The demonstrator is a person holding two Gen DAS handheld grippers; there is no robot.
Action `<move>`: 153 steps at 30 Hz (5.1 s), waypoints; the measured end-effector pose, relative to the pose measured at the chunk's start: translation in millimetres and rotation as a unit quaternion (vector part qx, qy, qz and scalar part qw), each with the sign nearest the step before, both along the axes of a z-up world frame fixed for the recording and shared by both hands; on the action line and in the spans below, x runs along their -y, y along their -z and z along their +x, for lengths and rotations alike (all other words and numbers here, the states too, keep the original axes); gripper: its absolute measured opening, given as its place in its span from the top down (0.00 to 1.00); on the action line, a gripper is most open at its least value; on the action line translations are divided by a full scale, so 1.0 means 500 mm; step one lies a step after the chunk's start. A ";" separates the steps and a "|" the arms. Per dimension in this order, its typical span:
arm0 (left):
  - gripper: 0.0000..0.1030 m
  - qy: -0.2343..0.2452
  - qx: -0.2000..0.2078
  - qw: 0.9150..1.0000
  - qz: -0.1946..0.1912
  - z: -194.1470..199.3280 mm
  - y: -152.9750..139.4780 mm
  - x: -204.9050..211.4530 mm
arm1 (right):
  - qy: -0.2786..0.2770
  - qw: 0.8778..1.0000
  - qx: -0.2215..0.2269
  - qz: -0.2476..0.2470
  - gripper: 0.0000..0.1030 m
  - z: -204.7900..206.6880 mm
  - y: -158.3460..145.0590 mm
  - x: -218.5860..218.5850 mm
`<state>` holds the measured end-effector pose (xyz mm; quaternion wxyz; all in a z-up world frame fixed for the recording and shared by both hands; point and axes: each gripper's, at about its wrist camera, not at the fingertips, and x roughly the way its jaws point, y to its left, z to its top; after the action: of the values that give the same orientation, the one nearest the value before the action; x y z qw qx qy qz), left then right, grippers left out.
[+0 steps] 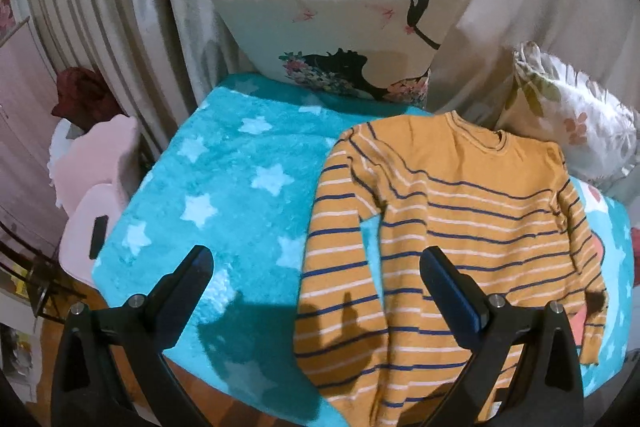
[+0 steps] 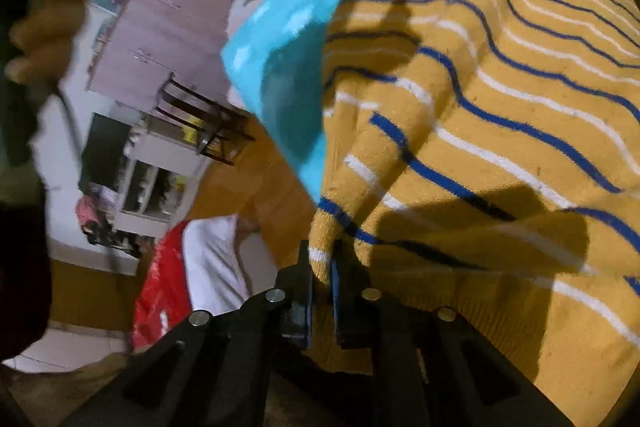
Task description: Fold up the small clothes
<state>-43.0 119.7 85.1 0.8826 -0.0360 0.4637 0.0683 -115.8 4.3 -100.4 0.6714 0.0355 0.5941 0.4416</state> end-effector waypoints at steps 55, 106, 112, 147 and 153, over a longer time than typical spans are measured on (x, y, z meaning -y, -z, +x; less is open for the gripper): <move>0.00 0.122 -0.035 0.992 -0.017 -0.086 0.150 0.339 | 0.410 0.886 0.132 -0.172 0.60 0.088 -0.140 0.445; 0.81 0.105 -0.171 0.976 -0.085 0.013 0.305 -0.001 | 0.450 0.860 0.098 -0.219 0.40 0.174 -0.101 0.220; 0.93 0.050 -0.154 0.975 -0.152 0.040 0.294 -0.148 | 0.448 0.858 0.105 -0.230 0.40 0.181 -0.113 0.169; 0.52 -0.096 -0.081 0.982 -0.141 0.084 0.245 -0.590 | 0.245 0.955 0.121 -0.120 0.40 0.354 -0.132 -0.239; 0.52 -0.097 -0.092 0.978 -0.163 0.023 0.254 -0.576 | 0.241 0.964 0.092 -0.070 0.40 0.473 -0.116 -0.327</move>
<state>-31.6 407.8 -41.9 0.8075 -0.2171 0.5425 0.0799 120.5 167.6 -42.7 0.8104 0.0899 0.5333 0.2255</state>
